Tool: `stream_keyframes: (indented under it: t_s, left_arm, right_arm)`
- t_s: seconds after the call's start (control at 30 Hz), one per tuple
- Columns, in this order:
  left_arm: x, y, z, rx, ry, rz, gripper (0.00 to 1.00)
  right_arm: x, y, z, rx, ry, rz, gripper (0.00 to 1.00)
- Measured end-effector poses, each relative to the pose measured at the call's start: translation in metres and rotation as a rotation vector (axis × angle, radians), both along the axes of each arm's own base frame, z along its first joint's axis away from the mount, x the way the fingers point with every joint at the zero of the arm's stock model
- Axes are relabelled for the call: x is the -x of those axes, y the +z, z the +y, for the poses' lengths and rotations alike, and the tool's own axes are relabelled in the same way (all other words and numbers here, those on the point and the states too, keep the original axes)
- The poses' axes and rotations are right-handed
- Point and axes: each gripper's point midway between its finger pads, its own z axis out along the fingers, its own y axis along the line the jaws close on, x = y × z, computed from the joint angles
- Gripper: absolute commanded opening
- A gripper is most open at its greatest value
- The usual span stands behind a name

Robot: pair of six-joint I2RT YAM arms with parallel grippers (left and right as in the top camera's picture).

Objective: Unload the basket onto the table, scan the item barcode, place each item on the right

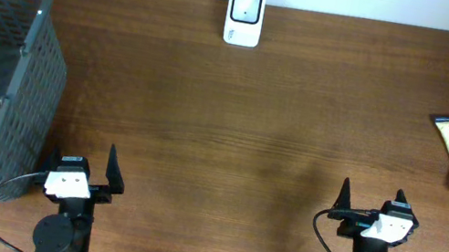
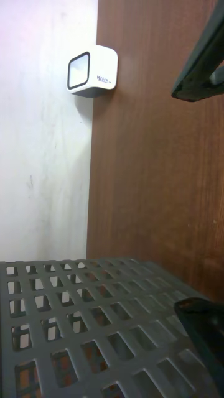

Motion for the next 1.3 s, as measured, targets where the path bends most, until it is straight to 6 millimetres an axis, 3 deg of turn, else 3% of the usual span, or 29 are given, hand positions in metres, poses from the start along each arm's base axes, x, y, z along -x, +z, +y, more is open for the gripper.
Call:
stream_keyframes:
  t_s: [1.3]
  left_arm:
    - [0.0000, 0.0002, 0.0000, 0.000, 0.000, -0.001, 0.99]
  right_arm:
    - [0.0002, 0.0004, -0.0025, 0.055, -0.011, 0.004, 0.98]
